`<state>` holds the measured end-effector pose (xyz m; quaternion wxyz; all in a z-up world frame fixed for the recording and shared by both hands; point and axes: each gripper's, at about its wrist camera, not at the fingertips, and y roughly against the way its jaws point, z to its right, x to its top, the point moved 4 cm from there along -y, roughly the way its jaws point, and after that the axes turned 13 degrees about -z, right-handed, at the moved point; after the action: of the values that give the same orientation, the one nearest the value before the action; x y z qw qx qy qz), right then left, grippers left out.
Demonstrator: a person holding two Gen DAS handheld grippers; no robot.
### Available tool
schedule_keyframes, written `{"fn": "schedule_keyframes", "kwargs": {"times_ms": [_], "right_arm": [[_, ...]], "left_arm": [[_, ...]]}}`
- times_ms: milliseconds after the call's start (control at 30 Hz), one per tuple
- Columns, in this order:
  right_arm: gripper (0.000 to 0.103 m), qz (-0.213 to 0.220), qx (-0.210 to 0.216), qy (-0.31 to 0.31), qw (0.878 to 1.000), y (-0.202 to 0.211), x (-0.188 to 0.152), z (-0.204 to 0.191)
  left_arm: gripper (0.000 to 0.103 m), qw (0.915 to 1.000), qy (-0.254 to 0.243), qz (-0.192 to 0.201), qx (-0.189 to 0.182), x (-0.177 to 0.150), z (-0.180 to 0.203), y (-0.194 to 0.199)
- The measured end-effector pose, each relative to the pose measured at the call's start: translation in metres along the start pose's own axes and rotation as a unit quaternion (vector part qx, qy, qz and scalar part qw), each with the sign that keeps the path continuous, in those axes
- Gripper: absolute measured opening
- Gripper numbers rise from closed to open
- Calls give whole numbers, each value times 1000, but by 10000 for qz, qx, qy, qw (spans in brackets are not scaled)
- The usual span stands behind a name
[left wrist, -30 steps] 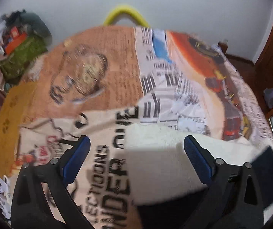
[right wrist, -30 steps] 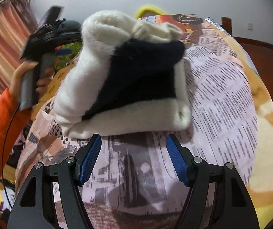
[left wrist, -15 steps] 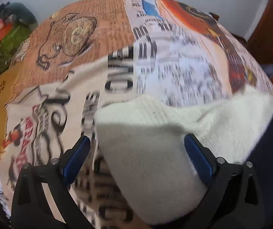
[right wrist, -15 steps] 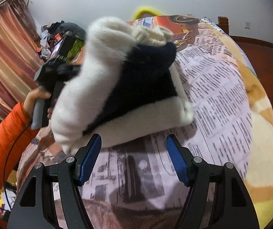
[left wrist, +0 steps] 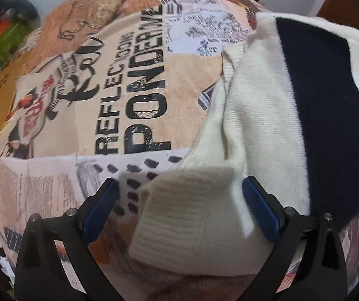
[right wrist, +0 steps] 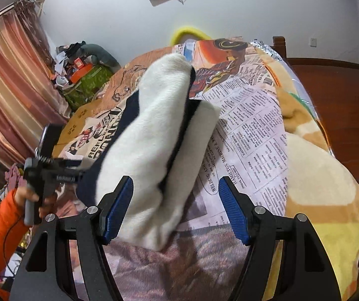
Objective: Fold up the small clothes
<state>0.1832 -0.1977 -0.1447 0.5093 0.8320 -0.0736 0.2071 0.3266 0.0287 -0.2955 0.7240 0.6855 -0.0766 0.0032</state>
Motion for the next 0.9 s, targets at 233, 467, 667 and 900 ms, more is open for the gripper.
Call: {"fn": "schedule_keyframes", "kwargs": {"times_ms": [233,467,667,900], "right_arm": [[67,422,35,425,9982,8,27,-27],[58,290,52,755,9967,-38,89,-34],[41,-331,-515,442,9971,-104,93,15],[45,51,-516,541,9972,-52,68,8]], "left_arm": [[99,9981,293,507,216,8,3,43],[99,9957,162,915,24,7,19,69],[99,9948,216,940,335,-20,16,67],[99,9945,656,815,-31,-60,-9,72]]}}
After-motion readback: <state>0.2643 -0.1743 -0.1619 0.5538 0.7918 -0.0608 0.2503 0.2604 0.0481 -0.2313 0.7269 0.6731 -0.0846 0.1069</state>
